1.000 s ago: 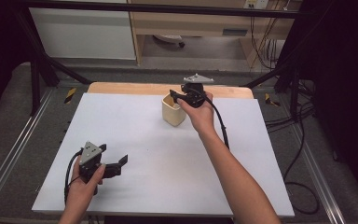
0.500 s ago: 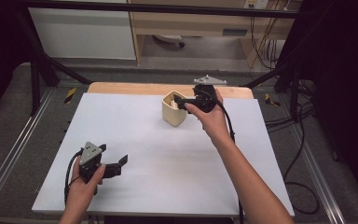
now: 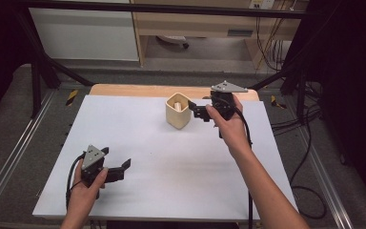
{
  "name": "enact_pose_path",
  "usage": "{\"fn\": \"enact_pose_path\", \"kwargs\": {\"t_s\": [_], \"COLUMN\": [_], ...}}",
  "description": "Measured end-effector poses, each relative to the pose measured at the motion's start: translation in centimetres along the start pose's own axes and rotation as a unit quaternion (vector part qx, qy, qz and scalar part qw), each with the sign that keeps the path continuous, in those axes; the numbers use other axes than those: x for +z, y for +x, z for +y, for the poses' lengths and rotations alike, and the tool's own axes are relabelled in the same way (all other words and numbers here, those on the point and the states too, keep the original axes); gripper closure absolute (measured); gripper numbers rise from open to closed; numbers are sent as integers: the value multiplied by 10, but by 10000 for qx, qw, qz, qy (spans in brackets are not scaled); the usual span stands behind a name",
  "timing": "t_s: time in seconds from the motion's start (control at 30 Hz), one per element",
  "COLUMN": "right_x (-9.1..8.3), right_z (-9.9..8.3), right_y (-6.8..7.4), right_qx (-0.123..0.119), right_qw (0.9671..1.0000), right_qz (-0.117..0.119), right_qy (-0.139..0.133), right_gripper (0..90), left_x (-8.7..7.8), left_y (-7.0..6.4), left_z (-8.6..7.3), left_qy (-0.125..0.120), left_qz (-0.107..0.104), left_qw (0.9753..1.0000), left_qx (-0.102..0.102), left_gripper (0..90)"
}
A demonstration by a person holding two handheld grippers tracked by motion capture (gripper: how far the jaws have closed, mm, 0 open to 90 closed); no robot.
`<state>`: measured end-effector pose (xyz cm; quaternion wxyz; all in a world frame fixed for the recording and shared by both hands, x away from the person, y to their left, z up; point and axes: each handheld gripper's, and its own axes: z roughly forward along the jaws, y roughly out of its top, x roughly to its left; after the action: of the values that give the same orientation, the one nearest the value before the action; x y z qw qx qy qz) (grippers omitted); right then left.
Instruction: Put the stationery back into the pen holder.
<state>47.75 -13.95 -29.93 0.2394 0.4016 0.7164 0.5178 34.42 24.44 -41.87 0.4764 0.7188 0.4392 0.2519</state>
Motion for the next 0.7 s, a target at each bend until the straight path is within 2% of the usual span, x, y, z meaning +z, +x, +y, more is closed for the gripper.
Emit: {"fn": "enact_pose_path", "kwargs": {"t_s": [0.17, 0.37, 0.7], "right_x": [-22, -46, -62], "right_z": [-3, -10, -30], "right_y": [-10, -21, -28], "right_qx": [22, 84, 71], "right_qw": [9999, 9997, 9997], "right_qz": [-85, -108, -121], "right_qy": [-93, -184, -193], "right_gripper": [50, 47, 50], "left_x": [-5, -5, -6], "left_y": [3, 3, 3], "left_z": [-1, -1, 0], "left_qy": [-41, -69, -96], "left_qz": [112, 133, 92], "left_qw": [9998, 9997, 9997], "left_qx": [-181, -208, -210], "left_gripper": [54, 54, 54]}}
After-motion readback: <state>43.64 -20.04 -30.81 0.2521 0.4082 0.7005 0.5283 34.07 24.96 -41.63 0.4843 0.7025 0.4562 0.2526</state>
